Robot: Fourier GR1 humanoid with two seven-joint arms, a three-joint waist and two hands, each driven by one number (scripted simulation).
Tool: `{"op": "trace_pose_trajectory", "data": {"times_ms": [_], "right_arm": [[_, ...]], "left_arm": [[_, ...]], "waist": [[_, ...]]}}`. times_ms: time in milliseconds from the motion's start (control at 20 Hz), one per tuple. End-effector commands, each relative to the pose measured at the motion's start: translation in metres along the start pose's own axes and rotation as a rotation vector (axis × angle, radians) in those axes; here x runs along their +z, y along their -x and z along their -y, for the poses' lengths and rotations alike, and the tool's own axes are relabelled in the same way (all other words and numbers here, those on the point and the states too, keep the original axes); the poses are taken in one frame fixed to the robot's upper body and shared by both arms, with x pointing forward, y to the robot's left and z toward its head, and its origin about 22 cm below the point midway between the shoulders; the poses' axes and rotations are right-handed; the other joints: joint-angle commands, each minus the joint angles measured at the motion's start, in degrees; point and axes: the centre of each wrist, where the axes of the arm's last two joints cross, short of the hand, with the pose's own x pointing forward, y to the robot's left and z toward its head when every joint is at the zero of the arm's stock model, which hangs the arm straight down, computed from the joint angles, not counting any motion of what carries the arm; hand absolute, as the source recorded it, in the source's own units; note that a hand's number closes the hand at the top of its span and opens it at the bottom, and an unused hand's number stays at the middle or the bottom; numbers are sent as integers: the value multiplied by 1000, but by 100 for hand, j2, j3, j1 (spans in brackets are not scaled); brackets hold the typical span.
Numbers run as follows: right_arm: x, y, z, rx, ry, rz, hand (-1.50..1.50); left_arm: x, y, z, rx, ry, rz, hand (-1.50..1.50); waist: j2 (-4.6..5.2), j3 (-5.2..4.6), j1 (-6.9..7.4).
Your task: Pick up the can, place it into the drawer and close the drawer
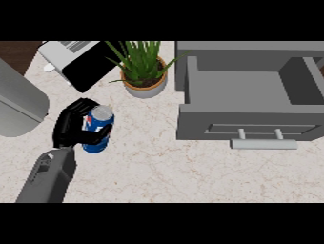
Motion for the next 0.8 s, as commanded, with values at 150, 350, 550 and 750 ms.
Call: {"op": "trace_pose_trajectory", "data": {"times_ms": [150, 350, 550, 750], "right_arm": [[-1, -10, -9, -5, -12, 21, -150], [4, -10, 10, 15, 5, 14, -150], [0, 2, -7, -18, 8, 22, -150], [-18, 0, 4, -6, 22, 20, -150]], "left_arm": [[11, -27, 47, 9, -35, 17, 150], [3, -92, 43, -34, 19, 86, 150], [-15, -106, 86, -53, 31, 134, 150], [-34, -142, 124, -56, 81, 118, 150]], "waist": [[17, -3, -62], [-4, 2, -32], [18, -1, -79], [28, -2, -92]]}}
